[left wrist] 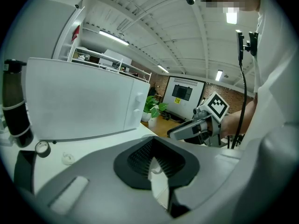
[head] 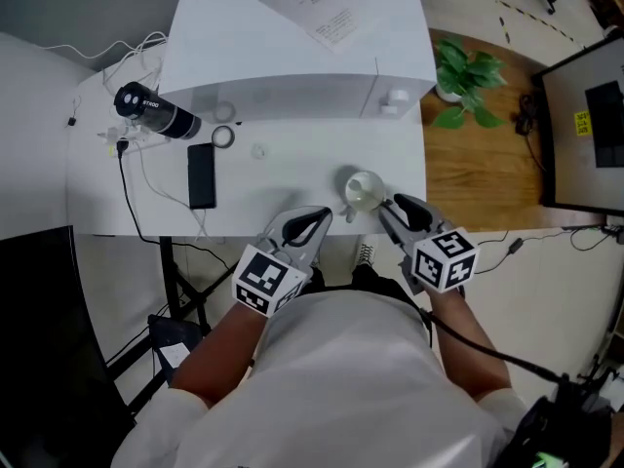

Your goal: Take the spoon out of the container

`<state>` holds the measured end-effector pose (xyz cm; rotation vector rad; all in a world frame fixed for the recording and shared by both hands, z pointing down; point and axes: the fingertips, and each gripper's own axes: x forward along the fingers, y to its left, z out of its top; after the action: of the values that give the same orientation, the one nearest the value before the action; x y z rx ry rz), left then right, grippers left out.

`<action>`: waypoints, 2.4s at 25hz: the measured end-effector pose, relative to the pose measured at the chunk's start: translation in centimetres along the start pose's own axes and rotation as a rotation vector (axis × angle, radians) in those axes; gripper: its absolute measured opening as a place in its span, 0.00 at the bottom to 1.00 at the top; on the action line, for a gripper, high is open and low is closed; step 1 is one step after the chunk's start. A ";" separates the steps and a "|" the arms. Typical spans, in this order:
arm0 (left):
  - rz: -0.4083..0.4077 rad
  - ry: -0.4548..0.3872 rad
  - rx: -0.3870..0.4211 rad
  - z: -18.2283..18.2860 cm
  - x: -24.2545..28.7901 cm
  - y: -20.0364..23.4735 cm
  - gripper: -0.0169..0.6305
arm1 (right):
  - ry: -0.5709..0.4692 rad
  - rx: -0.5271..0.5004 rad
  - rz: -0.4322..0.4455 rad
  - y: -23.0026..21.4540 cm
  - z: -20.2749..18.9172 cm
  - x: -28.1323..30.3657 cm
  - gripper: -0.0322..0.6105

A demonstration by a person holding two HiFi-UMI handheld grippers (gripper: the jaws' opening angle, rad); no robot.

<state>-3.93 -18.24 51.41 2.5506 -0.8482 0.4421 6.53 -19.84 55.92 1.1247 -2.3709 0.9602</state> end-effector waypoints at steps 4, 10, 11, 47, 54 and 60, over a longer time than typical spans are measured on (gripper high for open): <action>0.000 0.009 -0.010 -0.2 -0.1 0.3 0.03 | 0.007 0.014 -0.009 -0.3 -0.4 0.8 0.30; 0.003 0.014 -0.011 -0.5 -0.5 0.6 0.03 | 0.033 0.010 -0.005 -0.2 -1.0 1.4 0.24; 0.005 0.013 -0.012 -0.5 -0.5 0.7 0.03 | 0.034 0.007 -0.008 -0.2 -1.0 1.4 0.22; 0.040 -0.100 0.044 3.2 -2.7 -0.3 0.03 | -0.075 -0.142 -0.025 2.7 3.8 -3.6 0.14; 0.037 -0.190 0.045 6.7 -4.2 -0.4 0.03 | -0.200 -0.175 0.052 5.6 7.2 -7.2 0.14; 0.032 -0.223 0.035 7.7 -5.3 -1.6 0.03 | -0.261 -0.203 0.086 7.5 9.3 -9.4 0.14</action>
<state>-5.70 -18.18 42.13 2.6563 -0.9676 0.1850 6.43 -17.80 40.87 1.1355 -2.6718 0.6111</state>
